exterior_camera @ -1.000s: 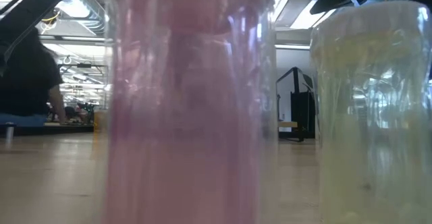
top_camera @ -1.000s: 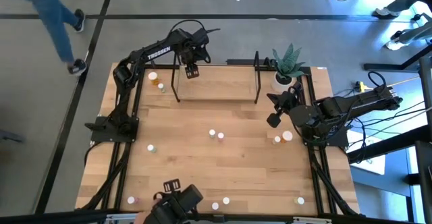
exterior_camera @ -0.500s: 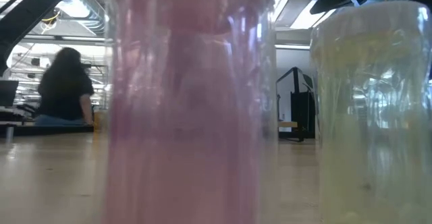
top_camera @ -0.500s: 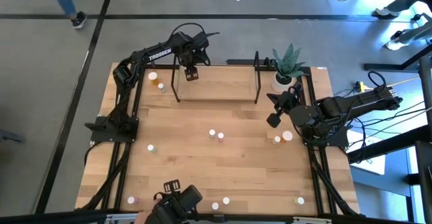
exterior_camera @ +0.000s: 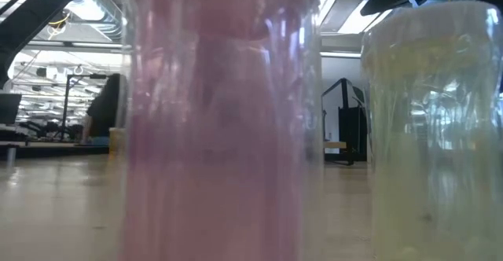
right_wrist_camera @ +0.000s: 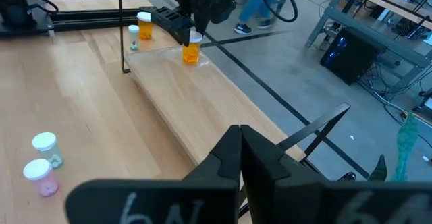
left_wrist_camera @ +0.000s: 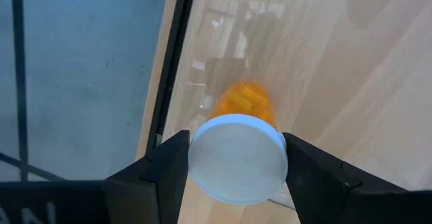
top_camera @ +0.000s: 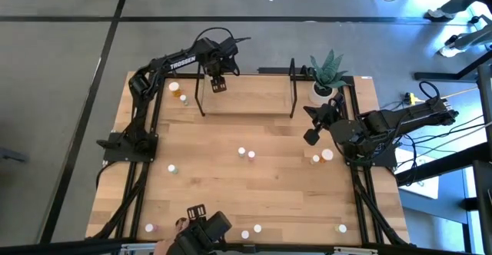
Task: Pick and place medicine bottles onto shelf by color
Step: Put the bottom left orange pill bottle on the shelf
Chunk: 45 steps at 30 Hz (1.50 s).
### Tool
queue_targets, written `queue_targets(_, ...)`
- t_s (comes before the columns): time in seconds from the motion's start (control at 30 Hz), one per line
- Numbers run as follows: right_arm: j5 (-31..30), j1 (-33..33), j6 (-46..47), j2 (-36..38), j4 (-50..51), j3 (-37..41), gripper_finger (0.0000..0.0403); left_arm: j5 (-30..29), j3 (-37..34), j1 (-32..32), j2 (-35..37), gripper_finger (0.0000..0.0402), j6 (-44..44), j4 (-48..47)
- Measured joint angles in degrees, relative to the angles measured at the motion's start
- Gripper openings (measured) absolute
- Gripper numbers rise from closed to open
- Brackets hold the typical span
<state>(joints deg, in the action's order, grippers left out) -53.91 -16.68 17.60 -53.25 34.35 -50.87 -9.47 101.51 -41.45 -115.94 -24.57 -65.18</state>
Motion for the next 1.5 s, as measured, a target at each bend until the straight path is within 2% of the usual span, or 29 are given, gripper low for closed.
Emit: queue_targets(1.5,0.1,0.0,-0.1,0.0,0.1,0.0,0.001,0.3,0.0,-0.5,0.0,0.0209,0.0,-1.2)
